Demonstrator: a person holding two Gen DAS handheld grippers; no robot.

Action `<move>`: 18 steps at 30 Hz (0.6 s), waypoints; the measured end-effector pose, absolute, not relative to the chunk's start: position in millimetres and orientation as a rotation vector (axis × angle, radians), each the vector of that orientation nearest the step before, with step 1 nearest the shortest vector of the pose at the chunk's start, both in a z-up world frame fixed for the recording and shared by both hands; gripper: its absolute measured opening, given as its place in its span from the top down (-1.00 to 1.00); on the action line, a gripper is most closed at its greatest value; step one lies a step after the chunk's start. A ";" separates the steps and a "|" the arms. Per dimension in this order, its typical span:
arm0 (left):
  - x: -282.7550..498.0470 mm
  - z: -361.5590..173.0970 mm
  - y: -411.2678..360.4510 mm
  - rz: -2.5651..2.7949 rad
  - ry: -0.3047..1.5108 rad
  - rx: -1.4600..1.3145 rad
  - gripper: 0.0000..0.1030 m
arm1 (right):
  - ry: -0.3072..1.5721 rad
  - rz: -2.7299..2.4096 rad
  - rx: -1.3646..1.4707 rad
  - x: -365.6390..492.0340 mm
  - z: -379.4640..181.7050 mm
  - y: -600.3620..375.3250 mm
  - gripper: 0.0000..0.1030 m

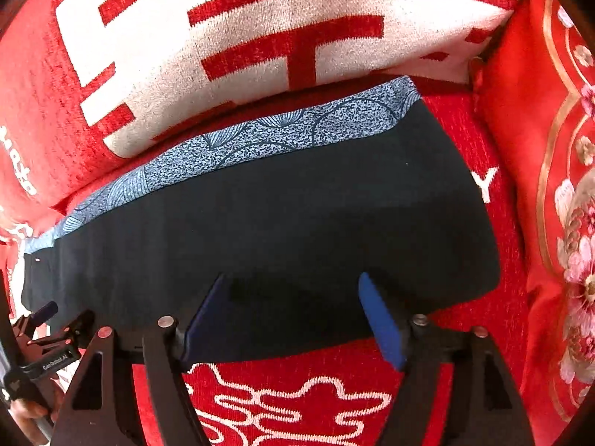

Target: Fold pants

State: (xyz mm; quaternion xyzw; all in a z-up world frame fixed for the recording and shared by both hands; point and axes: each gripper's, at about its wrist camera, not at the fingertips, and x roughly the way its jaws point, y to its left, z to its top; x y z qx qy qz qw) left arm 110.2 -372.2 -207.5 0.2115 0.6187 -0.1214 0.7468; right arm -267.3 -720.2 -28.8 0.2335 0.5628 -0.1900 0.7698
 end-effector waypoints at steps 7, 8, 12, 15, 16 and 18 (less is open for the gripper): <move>109.4 -207.0 -373.0 -0.271 1.359 0.455 -1.00 | 1.200 -0.365 0.517 -297.9 -20.7 -727.0 -0.53; 109.9 -207.5 -372.8 -0.267 1.365 0.449 -1.00 | 1.192 -0.368 0.528 -284.2 -29.9 -717.0 -0.53; 109.4 -205.7 -373.6 -0.261 1.377 0.447 -1.00 | 1.147 -0.382 0.601 -281.4 -23.0 -720.4 -0.53; 110.2 -201.5 -381.0 -0.248 1.373 0.494 -1.00 | 1.136 -0.392 0.638 -297.7 -14.1 -715.0 -0.53; 111.5 -198.6 -384.7 -0.249 1.364 0.509 -1.00 | 1.144 -0.391 0.658 -305.1 -12.6 -713.1 -0.54; 118.0 -188.4 -390.5 -0.266 1.328 0.488 -1.00 | 1.148 -0.391 0.678 -314.4 -11.6 -711.3 -0.53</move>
